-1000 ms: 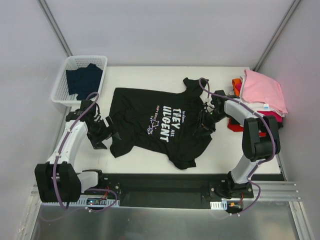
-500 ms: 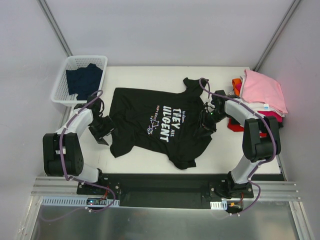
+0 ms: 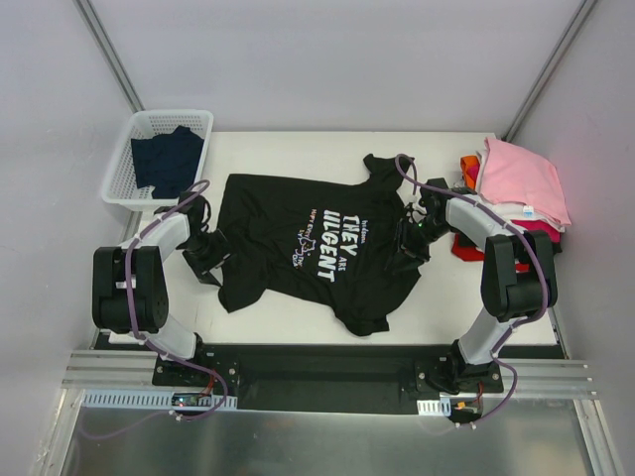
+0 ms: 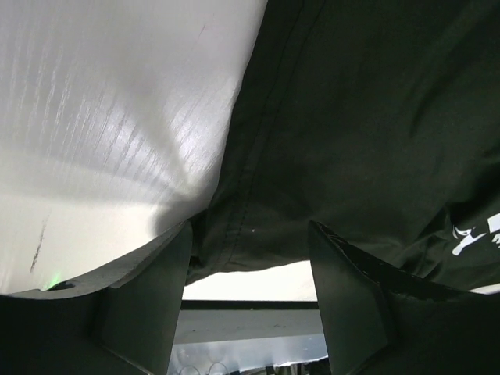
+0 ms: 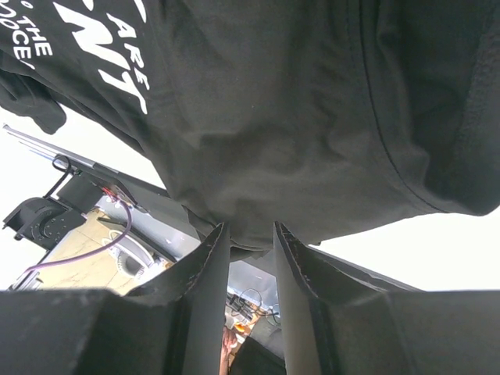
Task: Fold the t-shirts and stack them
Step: Flatten out the tshirt
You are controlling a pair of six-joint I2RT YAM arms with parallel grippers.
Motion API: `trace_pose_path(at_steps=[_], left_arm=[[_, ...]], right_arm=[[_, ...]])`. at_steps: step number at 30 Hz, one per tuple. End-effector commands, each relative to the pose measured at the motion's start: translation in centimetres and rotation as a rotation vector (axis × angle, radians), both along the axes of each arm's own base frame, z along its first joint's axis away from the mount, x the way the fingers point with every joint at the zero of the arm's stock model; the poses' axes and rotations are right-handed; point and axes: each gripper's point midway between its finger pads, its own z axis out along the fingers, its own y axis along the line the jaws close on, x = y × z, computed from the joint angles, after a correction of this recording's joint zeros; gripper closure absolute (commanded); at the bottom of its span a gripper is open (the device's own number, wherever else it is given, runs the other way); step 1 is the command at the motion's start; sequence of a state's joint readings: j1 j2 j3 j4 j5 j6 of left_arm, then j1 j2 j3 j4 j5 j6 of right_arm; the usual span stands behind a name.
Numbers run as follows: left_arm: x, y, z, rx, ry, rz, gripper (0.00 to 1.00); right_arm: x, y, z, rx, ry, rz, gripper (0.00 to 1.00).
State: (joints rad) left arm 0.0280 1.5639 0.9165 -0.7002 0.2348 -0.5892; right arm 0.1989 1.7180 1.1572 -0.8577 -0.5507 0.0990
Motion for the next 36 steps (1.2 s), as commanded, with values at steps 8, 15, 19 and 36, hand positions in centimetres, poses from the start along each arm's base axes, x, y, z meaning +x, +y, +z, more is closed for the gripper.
trace_pose_path(at_steps=[8,15,19,36], left_arm=[[-2.2,-0.7,-2.0,-0.045,0.034,-0.002,0.54],[-1.8,-1.1,-1.0,-0.074,-0.019,-0.026,0.95],[-1.7,-1.3,0.7,-0.085,-0.056,-0.023,0.99],[-4.2,4.5,11.4,0.229,-0.091,-0.054,0.91]], right_arm=[[0.4,-0.2,1.5,-0.010,-0.036,0.009,0.68],[0.6,-0.2,1.6,-0.013,-0.039,0.011,0.69],[0.8,-0.1,1.6,-0.008,-0.034,0.010,0.69],[1.6,0.5,1.5,0.017,-0.020,0.033,0.69]])
